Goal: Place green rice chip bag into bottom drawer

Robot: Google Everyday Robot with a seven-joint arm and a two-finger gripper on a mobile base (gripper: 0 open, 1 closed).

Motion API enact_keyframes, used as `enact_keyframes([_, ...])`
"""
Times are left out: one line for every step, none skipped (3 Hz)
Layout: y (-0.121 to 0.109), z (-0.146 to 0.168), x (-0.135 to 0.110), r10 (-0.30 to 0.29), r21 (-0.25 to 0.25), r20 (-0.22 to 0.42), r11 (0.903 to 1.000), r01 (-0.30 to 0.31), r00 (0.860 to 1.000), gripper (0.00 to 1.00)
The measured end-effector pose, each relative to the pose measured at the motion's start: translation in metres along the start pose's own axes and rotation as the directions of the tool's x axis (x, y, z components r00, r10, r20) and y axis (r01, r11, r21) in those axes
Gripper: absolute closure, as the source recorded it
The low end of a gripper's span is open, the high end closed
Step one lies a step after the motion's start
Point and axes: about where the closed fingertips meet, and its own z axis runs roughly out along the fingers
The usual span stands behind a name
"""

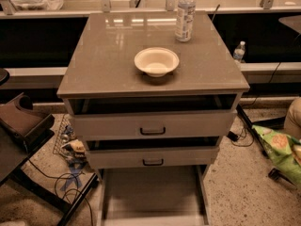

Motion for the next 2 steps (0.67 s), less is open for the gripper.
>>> enact_keyframes([0.025, 0.026, 0.053, 0.030, -0.100, -0.064, 0.9944, -0.036, 0.997, 1.00])
enact_keyframes([0.056, 0.058, 0.088, 0.020, -0.177, -0.112, 0.9835, -0.039, 0.994, 1.00])
